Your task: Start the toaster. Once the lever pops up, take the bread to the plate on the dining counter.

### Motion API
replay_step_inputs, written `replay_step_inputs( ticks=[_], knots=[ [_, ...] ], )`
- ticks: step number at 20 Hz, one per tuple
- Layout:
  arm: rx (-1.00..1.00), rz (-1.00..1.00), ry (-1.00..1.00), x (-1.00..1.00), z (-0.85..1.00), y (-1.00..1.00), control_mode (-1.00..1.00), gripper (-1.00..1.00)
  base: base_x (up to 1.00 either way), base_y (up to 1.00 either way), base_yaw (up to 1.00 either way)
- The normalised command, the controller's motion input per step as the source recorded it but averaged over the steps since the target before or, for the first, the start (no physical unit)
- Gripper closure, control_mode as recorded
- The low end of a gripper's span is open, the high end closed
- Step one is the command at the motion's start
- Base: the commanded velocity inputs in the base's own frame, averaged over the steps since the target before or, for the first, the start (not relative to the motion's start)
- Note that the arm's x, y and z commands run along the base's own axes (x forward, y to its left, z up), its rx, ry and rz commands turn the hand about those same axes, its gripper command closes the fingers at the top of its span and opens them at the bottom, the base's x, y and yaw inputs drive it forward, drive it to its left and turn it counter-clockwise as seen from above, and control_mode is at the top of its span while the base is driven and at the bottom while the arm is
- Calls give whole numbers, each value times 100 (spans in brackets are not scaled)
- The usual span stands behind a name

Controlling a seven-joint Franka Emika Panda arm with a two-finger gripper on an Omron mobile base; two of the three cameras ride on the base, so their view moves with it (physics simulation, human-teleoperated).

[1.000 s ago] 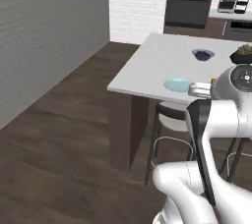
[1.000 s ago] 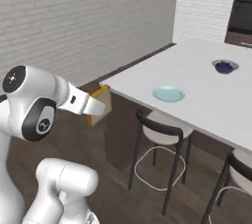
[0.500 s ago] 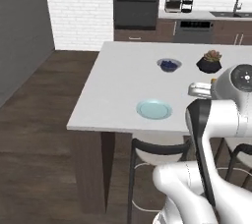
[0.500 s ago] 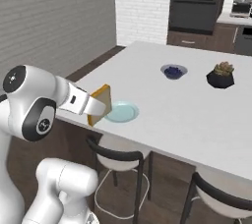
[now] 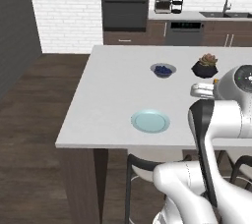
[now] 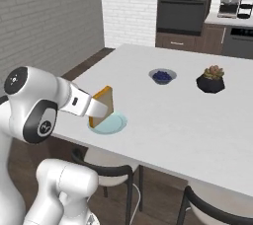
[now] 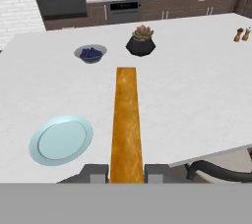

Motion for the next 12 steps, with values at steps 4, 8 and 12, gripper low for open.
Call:
replay_step_inputs(
  ticks=[4, 8, 12],
  knots=[
    [0, 0, 0, 0, 0, 0, 100, 100, 7, 2, 0],
    [0, 0, 0, 0, 0, 0, 100, 100, 0, 1, 0],
    [0, 0, 0, 0, 0, 0, 100, 100, 7, 0, 0]
  ],
)
